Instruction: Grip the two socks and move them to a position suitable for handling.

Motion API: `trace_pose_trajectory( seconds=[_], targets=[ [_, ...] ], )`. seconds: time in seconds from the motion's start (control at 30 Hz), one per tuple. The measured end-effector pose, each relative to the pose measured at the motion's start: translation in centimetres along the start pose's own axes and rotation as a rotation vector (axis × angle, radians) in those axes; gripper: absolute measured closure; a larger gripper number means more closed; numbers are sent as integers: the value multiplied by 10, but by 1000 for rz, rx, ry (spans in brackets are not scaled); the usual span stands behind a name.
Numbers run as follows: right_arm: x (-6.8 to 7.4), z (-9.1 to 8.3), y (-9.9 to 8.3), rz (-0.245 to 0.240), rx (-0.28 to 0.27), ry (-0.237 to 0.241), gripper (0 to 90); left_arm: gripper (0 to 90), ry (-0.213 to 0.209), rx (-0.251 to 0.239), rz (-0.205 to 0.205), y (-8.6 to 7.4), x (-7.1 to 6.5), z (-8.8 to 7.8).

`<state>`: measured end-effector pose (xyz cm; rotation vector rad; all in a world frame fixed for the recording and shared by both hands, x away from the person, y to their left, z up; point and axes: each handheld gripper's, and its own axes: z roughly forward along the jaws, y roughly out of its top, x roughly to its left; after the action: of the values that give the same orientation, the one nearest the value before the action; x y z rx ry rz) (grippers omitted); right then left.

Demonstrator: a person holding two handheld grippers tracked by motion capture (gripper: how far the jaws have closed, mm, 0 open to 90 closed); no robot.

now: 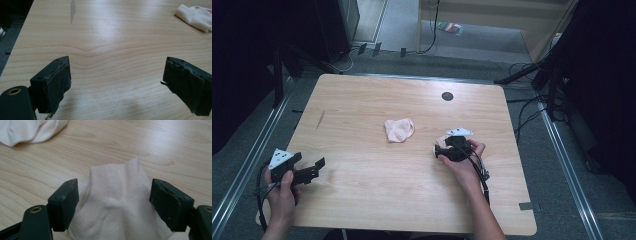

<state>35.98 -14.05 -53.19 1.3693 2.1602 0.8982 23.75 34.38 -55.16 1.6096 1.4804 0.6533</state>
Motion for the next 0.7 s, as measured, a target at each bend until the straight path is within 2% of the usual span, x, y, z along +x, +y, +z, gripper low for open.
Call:
trace_pose_trajectory(
  seconds=[0.2, 0.27, 0.3, 0.33, 0.37, 0.4, 0.43, 0.47, 0.5, 0.53, 0.57, 0.7],
  targets=[
    [-1, 6, -7, 10, 21, -10, 274, 83, 0, 1, 0, 0, 0, 0],
    [-1, 4, -11, 32, -2, -31, 348, 83, 0, 1, 0, 0, 0, 0],
    [-1, 4, -11, 32, -2, -31, 348, 83, 0, 1, 0, 0, 0, 0],
    [-1, 3, -12, 47, -11, -50, 446, 83, 2, 2, 2, 0, 0, 0],
    [-1, 3, -12, 47, -11, -50, 446, 83, 2, 2, 2, 0, 0, 0],
    [-2, 1, -15, 53, -34, -63, 605, 83, 1, 2, 2, 0, 0, 1],
    [-3, 1, -16, 52, -43, -68, 679, 83, 1, 3, 5, 0, -1, 1],
    [-3, 1, -16, 52, -43, -68, 679, 83, 1, 3, 5, 0, -1, 1],
    [-7, 0, -19, 58, -59, -76, 759, 83, 1, 3, 4, 0, -1, 1],
    [-7, 0, -19, 58, -59, -76, 759, 84, 1, 3, 4, 0, -1, 1],
    [-13, -1, -19, 71, -60, -50, 778, 83, 3, 1, 2, 0, 0, 1],
    [-18, -6, -15, 82, -57, -38, 787, 83, 3, 2, 3, 0, 0, 0]
  ],
)
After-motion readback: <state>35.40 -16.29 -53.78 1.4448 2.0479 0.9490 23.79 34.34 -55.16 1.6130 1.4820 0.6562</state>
